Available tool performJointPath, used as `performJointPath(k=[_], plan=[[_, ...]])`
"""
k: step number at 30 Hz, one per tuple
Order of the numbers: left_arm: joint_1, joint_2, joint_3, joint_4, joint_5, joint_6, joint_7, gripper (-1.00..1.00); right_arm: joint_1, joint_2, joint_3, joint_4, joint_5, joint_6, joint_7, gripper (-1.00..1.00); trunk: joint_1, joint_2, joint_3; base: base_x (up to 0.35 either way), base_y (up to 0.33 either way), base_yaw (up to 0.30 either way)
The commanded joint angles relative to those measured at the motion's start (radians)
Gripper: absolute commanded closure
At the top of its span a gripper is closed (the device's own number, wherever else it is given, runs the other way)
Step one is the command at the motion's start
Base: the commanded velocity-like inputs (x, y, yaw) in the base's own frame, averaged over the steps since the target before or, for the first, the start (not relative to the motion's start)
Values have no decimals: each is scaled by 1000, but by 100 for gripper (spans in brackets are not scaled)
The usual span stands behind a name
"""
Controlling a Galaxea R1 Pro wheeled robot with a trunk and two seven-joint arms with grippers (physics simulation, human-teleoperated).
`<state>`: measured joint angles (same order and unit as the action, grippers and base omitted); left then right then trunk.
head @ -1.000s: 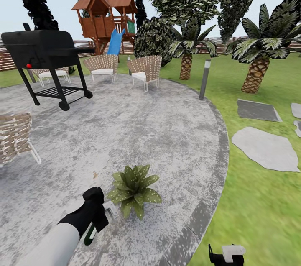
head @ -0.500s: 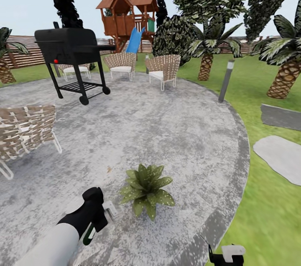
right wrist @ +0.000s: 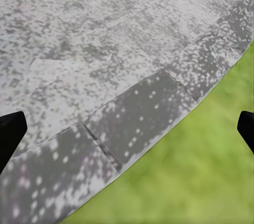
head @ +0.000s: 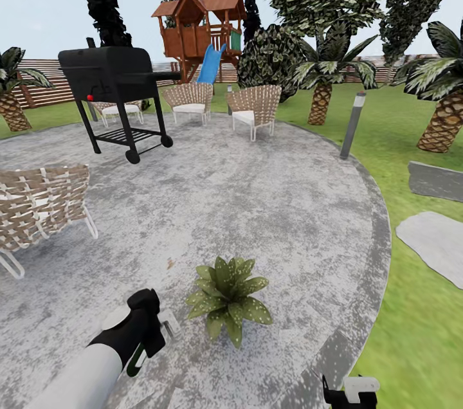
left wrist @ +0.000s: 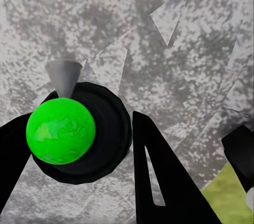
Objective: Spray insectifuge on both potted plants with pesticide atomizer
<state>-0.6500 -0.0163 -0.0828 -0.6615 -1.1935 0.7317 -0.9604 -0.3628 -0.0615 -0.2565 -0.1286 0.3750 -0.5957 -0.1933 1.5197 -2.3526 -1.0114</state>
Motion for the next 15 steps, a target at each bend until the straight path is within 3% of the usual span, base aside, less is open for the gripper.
performJointPath(k=[1,5,11,15], plan=[[0,0,-1,1,-7,5,-8,100,-1,0,-4,1,10,-3,-6,-100,0,0,-1,0,0,0],[32,0,-5,2,-11,2,-10,100,-1,0,-4,1,10,-3,-6,-100,0,0,-1,0,0,0],[55,-2,-47,-5,-14,2,-11,100,-1,0,-4,1,10,-3,-6,-100,0,0,-1,0,0,2],[56,-2,-49,-8,-10,2,-10,100,-1,1,-4,1,10,-3,-6,-100,0,0,-1,0,-44,157]])
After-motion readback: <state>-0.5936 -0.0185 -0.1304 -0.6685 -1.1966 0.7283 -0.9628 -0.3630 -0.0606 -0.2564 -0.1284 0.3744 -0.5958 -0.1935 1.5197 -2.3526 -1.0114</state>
